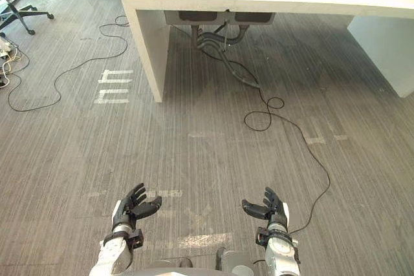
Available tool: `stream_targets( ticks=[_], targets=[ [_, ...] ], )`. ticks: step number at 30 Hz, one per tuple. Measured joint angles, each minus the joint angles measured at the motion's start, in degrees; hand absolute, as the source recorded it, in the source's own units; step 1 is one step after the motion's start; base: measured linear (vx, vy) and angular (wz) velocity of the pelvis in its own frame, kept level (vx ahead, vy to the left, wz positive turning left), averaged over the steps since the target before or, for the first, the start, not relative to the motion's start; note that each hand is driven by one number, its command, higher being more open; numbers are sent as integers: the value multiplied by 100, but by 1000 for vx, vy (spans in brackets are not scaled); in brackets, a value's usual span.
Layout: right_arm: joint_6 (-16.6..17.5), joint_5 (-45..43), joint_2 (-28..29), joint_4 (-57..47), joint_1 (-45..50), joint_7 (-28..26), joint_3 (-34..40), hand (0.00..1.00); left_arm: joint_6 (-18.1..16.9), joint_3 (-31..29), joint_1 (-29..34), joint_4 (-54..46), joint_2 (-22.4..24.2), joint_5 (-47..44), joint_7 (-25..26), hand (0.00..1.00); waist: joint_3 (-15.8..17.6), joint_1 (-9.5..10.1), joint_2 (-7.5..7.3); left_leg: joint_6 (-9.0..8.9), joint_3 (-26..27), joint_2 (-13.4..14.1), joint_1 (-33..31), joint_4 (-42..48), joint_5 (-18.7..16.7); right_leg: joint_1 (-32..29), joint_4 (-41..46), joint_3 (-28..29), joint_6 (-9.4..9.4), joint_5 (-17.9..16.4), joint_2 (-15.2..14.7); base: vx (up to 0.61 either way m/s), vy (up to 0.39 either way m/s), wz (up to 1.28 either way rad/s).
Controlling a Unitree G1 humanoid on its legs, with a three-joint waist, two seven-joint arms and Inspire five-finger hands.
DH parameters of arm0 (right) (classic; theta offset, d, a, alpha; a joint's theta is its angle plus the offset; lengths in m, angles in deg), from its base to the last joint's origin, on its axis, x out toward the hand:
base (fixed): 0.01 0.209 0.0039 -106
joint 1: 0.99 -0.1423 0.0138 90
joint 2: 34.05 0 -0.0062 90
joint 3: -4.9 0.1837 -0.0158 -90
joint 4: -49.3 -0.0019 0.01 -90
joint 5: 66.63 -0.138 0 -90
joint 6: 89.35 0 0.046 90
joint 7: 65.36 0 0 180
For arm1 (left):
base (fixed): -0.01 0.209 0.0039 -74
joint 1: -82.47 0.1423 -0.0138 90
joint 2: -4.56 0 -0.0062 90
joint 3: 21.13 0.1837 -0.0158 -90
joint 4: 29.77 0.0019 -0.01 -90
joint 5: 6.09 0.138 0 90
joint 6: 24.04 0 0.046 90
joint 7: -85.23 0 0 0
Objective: Walk over to the sink, pick up the cup, carry it to the dishwasher, place the cup inside the dishwasher, then close the dishwasher door
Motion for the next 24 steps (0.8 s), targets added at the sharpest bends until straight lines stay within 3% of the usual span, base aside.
stream_targets(
  ticks=[2,3,5,6,7,9,10,12,14,16,20,21,22,23,24],
  targets=[
    [-9,3,-20,-87,-16,-6,-2,90,-3,51,-94,-32,12,-4,18,90,60,-30,7,19,-135,7,173,-50,-37,-279,232,-168,-24,-352,-60,212,-11,28],
    [-8,3,-45,-101,-53,-6,-3,90,-3,48,-135,-31,23,-8,34,90,64,-41,-7,-12,-162,29,196,-57,-54,-362,152,-210,-39,-371,-67,235,-39,19],
    [-8,4,-131,-104,-222,-5,-16,90,-4,43,-277,-33,24,-110,75,90,195,-81,109,-203,-178,259,331,-65,-164,-601,-514,-395,-52,-248,32,288,-77,12],
    [-6,4,-135,-114,-207,-5,-45,90,-23,40,-269,-31,-3,-135,116,90,186,-91,67,-385,-119,278,461,-73,-273,-563,-1083,-432,-234,460,25,404,-116,5],
    [-5,5,-165,-96,-171,-4,-51,90,-26,26,-258,32,-11,-160,131,90,188,-98,92,-486,-120,346,605,-62,-382,-487,-993,-531,-645,874,21,455,-153,3],
    [-14,3,-195,-96,-146,8,-48,90,-27,6,-235,77,51,-204,144,90,136,-118,215,-566,-93,521,497,288,-428,-377,-1061,-589,-804,727,175,357,-150,-1],
    [-14,2,-195,-96,-143,6,-71,90,-29,-18,-240,82,84,-205,138,90,163,-118,230,-596,-51,632,242,948,-444,-243,-1174,-599,-843,664,261,321,-164,6],
    [-18,-14,-257,-82,-72,13,-261,90,-25,-85,-172,91,241,-217,124,90,289,-97,314,-721,29,1144,-862,3843,-202,597,-1794,-633,-1097,723,551,412,-193,-6],
    [10,-184,-250,-86,-77,31,-366,90,-21,-76,-10,96,294,-222,99,90,372,-2,275,-598,220,1461,-1229,4783,-279,1365,-2213,-386,-1339,714,641,412,-134,-48],
    [44,-220,-259,-83,-124,44,-363,90,-21,-77,19,95,346,-229,93,90,373,54,275,-598,268,1478,-1561,4713,-282,1682,-2470,-182,-1341,712,595,362,-15,-56],
    [27,-222,-218,2,-168,52,-164,90,-22,-79,-57,93,396,-327,92,90,475,153,248,-646,334,1091,-2177,3092,-245,2285,-2939,104,-1288,680,232,352,147,-33],
    [26,-222,-253,102,-159,69,-47,90,-23,-78,-79,91,463,-326,90,90,481,166,261,-661,295,832,-2241,1780,280,2403,-2954,124,-1005,480,74,426,269,-12],
    [25,-222,-297,139,-133,70,-8,90,-23,-72,-72,90,510,-326,90,90,445,170,371,-685,235,799,-2217,1118,676,2450,-2952,142,-881,371,98,469,310,-16],
    [-3,-220,-360,279,-151,96,-6,90,-30,-89,-63,119,560,-325,99,90,429,206,569,-233,189,830,-2137,730,1506,2567,-2914,231,-540,113,152,388,288,-9],
    [-71,-220,-262,375,-213,114,-59,90,-26,-106,-116,139,500,-325,133,90,438,227,349,-229,285,586,-2132,769,1315,2557,-2848,262,-377,-16,-125,375,269,-8]
  ],
)
